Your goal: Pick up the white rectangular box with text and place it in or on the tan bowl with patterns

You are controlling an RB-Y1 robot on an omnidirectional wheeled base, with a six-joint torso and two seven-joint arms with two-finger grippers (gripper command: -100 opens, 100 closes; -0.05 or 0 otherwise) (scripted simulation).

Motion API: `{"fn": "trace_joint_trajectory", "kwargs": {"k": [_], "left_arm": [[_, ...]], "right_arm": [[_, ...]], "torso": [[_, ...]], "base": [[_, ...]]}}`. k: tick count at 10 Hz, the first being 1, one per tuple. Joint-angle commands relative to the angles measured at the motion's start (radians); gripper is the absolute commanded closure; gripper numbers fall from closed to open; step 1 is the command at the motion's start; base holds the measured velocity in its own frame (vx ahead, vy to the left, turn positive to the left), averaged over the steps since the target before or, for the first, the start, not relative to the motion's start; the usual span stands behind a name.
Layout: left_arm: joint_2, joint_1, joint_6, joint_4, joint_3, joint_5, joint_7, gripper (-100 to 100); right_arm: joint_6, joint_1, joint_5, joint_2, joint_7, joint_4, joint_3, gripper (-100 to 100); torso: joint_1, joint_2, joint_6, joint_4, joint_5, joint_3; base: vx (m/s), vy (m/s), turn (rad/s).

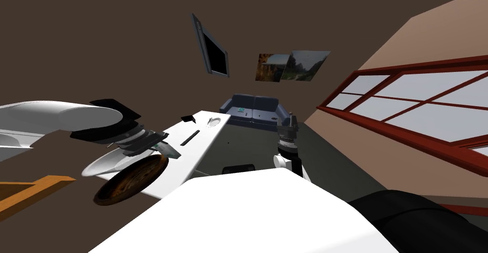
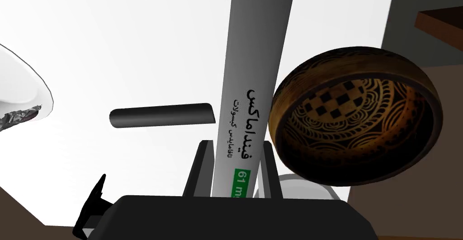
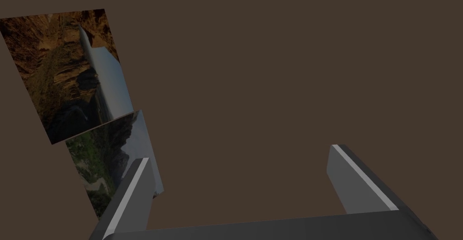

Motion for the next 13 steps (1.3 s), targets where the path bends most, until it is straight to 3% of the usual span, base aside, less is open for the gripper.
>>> {"fn": "trace_joint_trajectory", "kwargs": {"k": [1,6,9,10,11,13], "left_arm": [[0.044,0.008,-0.005,0.017,0.005,0.027,0.016,100],[0.158,0.025,-0.017,0.063,0.012,0.095,0.051,100],[0.206,0.032,-0.021,0.085,0.015,0.123,0.067,100],[0.195,0.032,-0.018,0.078,0.016,0.117,0.064,100],[0.197,0.032,-0.018,0.08,0.016,0.118,0.065,-100],[0.197,0.032,-0.018,0.08,0.016,0.118,0.065,-100]], "right_arm": [[0.0,0.0,0.0,0.0,0.0,0.0,0.0,0],[0.0,0.0,0.0,0.0,0.0,0.0,0.0,0],[0.0,0.0,0.0,0.0,0.0,0.0,0.0,0],[0.0,0.0,0.0,0.0,0.0,0.0,0.0,0],[0.0,0.0,0.0,0.0,0.0,0.0,0.0,0],[0.0,0.0,0.0,0.0,0.0,0.0,0.0,0]], "torso": [[0.0,0.0,0.0,0.0,0.0,0.0],[-0.002,-0.001,-0.001,0.001,0.0,0.0],[-0.004,-0.002,0.0,0.001,-0.001,0.0],[-0.005,-0.002,0.0,0.001,-0.001,-0.001],[-0.006,-0.004,0.0,0.0,-0.001,-0.002],[-0.007,-0.006,0.0,0.0,-0.002,-0.003]], "base": [[-0.088,0.059,0.047],[-0.075,0.06,0.04],[-0.056,0.039,0.029],[-0.019,0.013,0.007],[0.0,0.0,0.0],[0.0,0.0,0.0]]}}
